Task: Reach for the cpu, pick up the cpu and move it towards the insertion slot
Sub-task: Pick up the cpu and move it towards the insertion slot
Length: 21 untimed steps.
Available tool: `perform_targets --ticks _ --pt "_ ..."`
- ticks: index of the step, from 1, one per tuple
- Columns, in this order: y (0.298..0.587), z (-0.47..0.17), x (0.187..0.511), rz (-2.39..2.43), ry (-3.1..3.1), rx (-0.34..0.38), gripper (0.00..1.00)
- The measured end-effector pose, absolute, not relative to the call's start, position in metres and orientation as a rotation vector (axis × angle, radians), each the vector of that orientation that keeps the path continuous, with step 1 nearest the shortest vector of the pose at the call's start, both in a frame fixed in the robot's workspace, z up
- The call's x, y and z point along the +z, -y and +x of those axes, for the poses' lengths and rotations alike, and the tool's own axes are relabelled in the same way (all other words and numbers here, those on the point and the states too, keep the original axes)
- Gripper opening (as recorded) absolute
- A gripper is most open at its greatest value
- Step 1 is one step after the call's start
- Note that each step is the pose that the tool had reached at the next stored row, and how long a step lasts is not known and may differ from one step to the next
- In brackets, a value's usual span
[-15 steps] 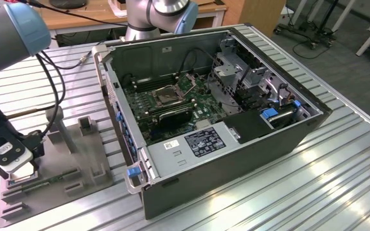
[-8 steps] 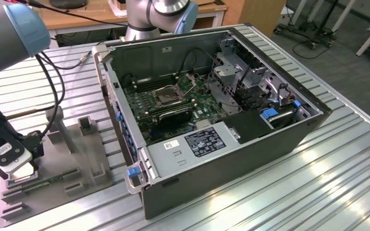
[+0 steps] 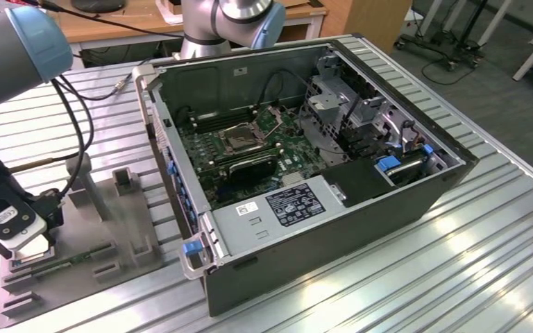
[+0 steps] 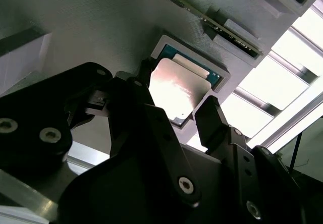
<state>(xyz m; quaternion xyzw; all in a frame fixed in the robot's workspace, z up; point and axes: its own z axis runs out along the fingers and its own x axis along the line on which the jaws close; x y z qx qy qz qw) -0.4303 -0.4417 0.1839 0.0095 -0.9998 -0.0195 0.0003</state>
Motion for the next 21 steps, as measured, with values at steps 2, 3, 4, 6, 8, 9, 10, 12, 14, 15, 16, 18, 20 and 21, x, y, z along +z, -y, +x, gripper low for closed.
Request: perform_targets --ticks 2,3,4,6,8,9,10,12,14,15,16,18,20,21 --pt "0.4417 -0.4303 0.1839 0.030 3.140 -0.061 0.62" --pt "0.4417 -0.4302 0.1840 0.030 3.140 -0.061 0.62" --pt "0.4417 -0.4301 0.1840 0.030 3.140 -0.061 0.62" --pt "0.4418 -0.4301 0.1840 0.030 3.140 -0.061 0.62" --pt "0.4417 -0.4301 0.1838 0.030 3.140 -0.061 0.62" --pt "0.4417 -0.4301 0.1837 0.030 3.140 -0.061 0.62" --pt "0.4418 -0.4301 0.1837 0.030 3.140 -0.061 0.62" --pt "0.4418 -0.4301 0.1836 0.030 3.140 -0.061 0.62" --pt "0.4418 -0.4301 0.1835 0.030 3.140 -0.061 0.62" --pt "0.4418 -0.4301 0.1835 0.030 3.140 -0.061 0.62" --pt "0.4417 -0.4301 0.1835 0.030 3.140 -0.061 0.62" --pt "0.4417 -0.4301 0.1835 0.030 3.140 -0.061 0.62" --pt "0.4417 -0.4301 0.1835 0.030 3.140 -0.061 0.62" --pt "0.4418 -0.4301 0.1835 0.030 3.140 -0.061 0.61"
